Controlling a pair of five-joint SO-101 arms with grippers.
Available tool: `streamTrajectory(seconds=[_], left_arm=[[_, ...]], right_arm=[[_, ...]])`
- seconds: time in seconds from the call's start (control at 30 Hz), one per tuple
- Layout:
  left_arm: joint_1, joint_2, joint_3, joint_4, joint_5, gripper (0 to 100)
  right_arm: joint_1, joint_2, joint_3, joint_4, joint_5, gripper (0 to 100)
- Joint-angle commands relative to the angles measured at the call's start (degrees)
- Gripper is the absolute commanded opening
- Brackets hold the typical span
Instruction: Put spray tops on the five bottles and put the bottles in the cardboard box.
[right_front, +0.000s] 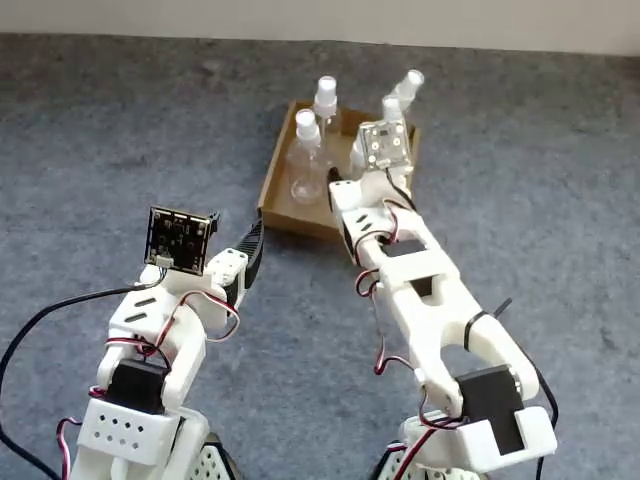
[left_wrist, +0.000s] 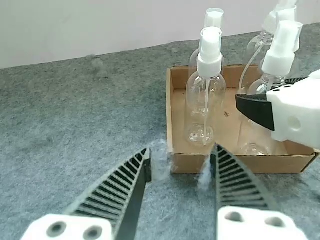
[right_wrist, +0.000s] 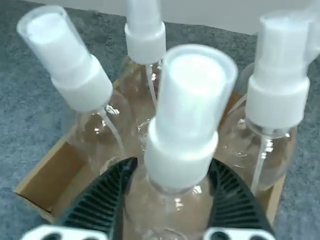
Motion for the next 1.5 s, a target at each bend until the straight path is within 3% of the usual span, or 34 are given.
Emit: streamTrajectory(seconds=[0.0, 0.2, 1.07, 1.47], left_arm=[[-0.6, -0.3, -0.3, -1.4, -0.4, 15], [-0.6, -0.3, -0.3, -1.4, -0.4, 15], [-0.7, -0.3, -0.3, -1.5, -0.4, 15], [-0.7, -0.3, -0.3, -1.5, -0.4, 15]], right_arm=[[-0.6, -1.3, -0.9, -1.0, 0.8, 15.2], [-0.8, -1.3, -0.9, -1.0, 0.8, 21.6], [-2.3, -5.7, -1.1, 3.6, 2.9, 21.7], [-2.2, -23.9, -1.2, 20.6, 2.8, 21.4]])
